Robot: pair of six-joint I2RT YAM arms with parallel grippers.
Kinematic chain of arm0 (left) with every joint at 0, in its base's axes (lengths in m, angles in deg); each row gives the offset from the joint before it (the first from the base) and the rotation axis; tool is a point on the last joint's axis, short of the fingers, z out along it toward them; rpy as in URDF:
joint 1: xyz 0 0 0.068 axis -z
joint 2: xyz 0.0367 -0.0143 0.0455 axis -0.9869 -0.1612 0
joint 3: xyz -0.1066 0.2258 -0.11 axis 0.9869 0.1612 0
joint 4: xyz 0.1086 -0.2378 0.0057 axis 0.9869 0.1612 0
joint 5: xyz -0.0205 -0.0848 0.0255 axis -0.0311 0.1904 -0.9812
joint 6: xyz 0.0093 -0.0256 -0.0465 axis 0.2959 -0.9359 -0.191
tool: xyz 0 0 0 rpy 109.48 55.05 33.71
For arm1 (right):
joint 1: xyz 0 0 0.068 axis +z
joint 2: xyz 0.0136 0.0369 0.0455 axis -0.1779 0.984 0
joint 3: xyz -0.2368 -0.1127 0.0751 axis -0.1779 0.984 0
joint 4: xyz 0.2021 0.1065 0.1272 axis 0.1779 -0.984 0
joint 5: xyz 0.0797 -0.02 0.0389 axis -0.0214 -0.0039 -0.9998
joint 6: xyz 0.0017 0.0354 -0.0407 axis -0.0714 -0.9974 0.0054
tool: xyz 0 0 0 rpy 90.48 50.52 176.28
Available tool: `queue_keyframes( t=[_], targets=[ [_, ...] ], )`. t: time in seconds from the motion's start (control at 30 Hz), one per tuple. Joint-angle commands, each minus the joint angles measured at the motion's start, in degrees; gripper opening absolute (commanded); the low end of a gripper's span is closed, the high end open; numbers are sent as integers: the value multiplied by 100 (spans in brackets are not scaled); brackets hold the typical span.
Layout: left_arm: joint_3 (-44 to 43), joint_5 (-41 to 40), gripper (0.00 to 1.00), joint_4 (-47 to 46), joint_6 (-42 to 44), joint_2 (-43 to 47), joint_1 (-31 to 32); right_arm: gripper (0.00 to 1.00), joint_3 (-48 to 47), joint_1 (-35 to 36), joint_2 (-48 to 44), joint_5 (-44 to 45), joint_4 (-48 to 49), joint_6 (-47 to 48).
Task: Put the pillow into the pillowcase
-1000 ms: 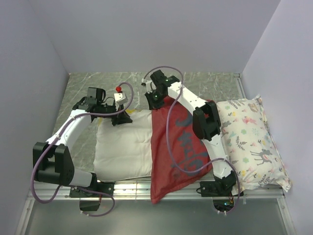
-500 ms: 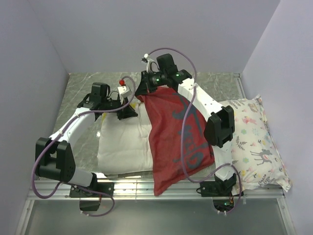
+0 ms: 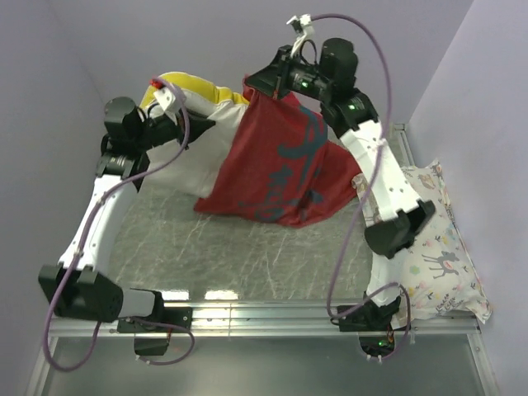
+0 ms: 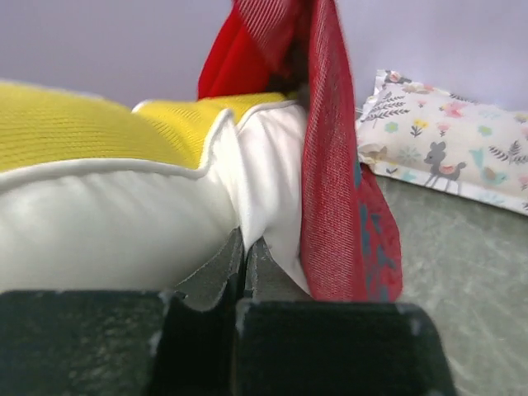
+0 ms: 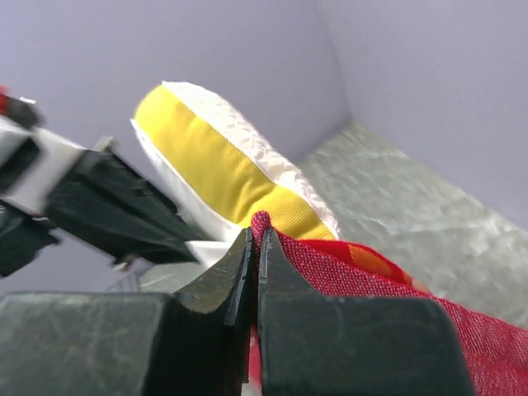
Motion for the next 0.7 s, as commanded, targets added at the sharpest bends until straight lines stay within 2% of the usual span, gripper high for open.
queue_keyframes(
  t=[0.0,0.03,0.07,0.1,0.13,0.17,0.2,0.23,0.27,0.3,0.37,0.4,0.47,0.57,0.67],
  targets=[
    [617,278,0,802,1226,684,241,0,828,451,-969,-650,364,41],
    [864,366,0,1158,1648,789,303,0,1269,566,-1127,-651,151,443],
    [1119,384,0,1492,2461,999,382,0,1804,671,-1477,-877,45,577],
    [1609,375,0,2217,2826,1080,513,0,2845,951,-1654,-949,-252,848],
    [1857,393,0,2503,3134,1194,567,0,3395,1102,-1943,-976,-394,999],
    [2077,393,1,2906,3790,1212,611,0,3922,1277,-2068,-1080,-500,1201],
    [2428,376,2,3189,4031,1212,637,0,4832,1401,-2174,-1038,-771,1542],
    [2570,375,5,3775,4269,1212,646,0,5250,1611,-2244,-1055,-852,1658],
    [2676,410,15,4059,4732,1160,655,0,5620,1665,-2341,-1168,-887,1720],
    [2790,445,21,4366,4980,1142,664,0,6146,1692,-2350,-1161,-940,1765],
    [2809,594,35,5252,5481,1107,664,0,6484,1674,-2307,-1213,-897,1704],
    [2722,778,49,5579,5658,1107,673,0,6668,1648,-2289,-1257,-914,1677],
    [2372,937,59,6333,5913,1151,690,0,6810,1648,-2254,-1266,-975,1756],
    [1853,1297,65,7221,6090,1107,690,0,7187,1657,-2333,-1248,-914,1862],
    [941,1666,66,7752,6108,975,690,0,7452,1692,-2368,-1257,-931,2037]
  ],
)
